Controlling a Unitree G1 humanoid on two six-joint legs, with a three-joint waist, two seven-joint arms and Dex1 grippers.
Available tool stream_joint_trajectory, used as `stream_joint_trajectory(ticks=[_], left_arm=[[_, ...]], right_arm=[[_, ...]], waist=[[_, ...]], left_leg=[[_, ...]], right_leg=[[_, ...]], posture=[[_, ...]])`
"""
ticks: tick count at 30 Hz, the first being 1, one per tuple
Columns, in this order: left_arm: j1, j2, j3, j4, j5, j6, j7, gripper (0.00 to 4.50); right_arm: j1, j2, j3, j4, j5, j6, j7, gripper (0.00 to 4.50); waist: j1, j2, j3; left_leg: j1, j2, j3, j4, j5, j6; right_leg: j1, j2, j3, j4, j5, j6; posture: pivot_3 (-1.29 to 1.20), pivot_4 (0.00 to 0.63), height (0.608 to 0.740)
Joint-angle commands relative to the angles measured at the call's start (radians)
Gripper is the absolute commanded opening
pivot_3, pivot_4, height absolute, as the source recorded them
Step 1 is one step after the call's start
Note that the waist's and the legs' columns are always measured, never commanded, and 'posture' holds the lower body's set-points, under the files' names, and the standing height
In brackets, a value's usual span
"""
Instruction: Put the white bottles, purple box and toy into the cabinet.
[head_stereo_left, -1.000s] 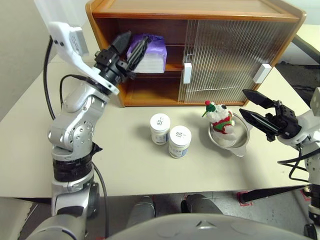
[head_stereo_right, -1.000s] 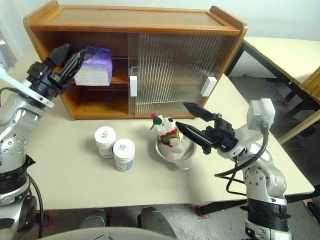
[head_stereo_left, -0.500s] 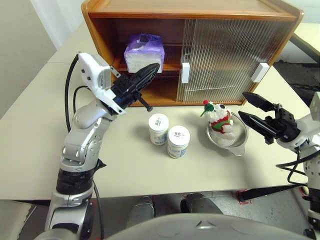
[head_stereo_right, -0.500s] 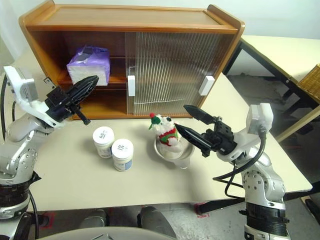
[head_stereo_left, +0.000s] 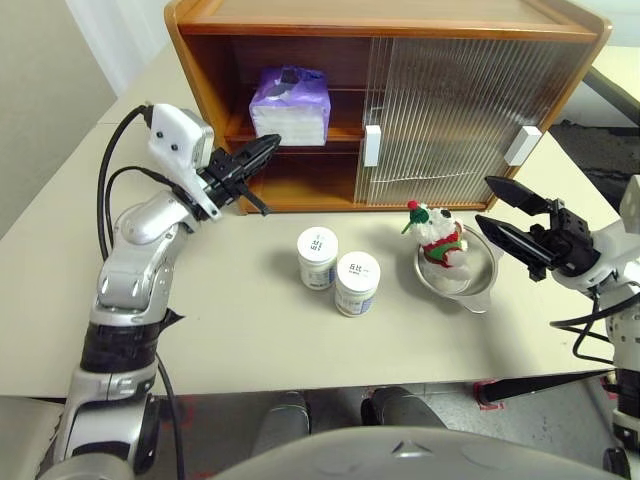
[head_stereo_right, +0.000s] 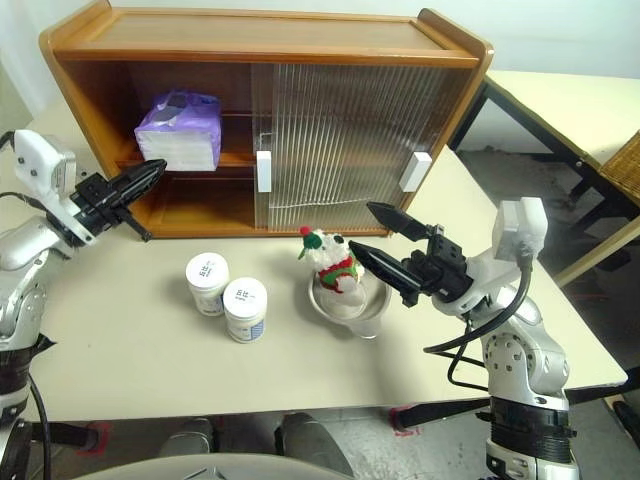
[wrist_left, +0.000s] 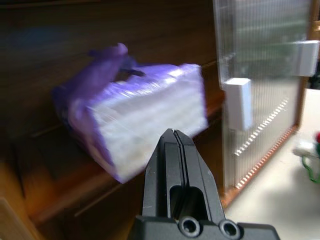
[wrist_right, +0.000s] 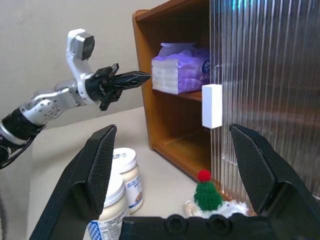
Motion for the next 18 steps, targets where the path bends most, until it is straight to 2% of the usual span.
stream_joint_trajectory(ticks=[1,5,11,18], left_arm=[[-0.04,0.0,-0.008,0.083,0.032,-0.008,-0.007,0.04],[-0.082,-0.004,-0.014,0.146,0.058,-0.029,-0.005,0.04],[-0.183,-0.089,-0.065,0.266,0.14,-0.054,0.065,0.04],[-0.286,-0.174,-0.118,0.37,0.189,-0.062,0.077,0.04]], right_arm=[[0.025,-0.015,-0.004,-0.011,-0.005,0.005,0.009,4.5],[0.035,-0.02,-0.009,-0.012,-0.003,0.002,0.007,4.5],[0.04,-0.024,-0.013,-0.06,-0.002,0.002,-0.024,4.5],[0.094,-0.033,-0.017,-0.121,0.011,0.019,-0.047,4.5]], waist=[[-0.002,0.0,0.0],[-0.007,0.0,0.0],[-0.015,0.001,-0.001],[-0.043,0.0,-0.001]], left_leg=[[0.0,0.0,0.001,0.0,0.0,0.0],[-0.001,0.0,0.001,0.0,0.0,0.0],[-0.001,-0.001,0.001,0.002,0.0,0.001],[-0.001,-0.002,0.003,0.005,0.001,0.002]], right_leg=[[0.0,0.0,0.0,0.0,0.001,0.002],[0.0,0.0,-0.001,0.0,0.003,0.007],[0.002,0.0,-0.002,-0.001,0.003,0.011],[0.003,0.0,-0.005,-0.002,0.0,0.023]], posture=[[-0.21,0.033,0.74],[-0.22,0.033,0.74],[-0.25,0.029,0.74],[-0.29,0.031,0.74]])
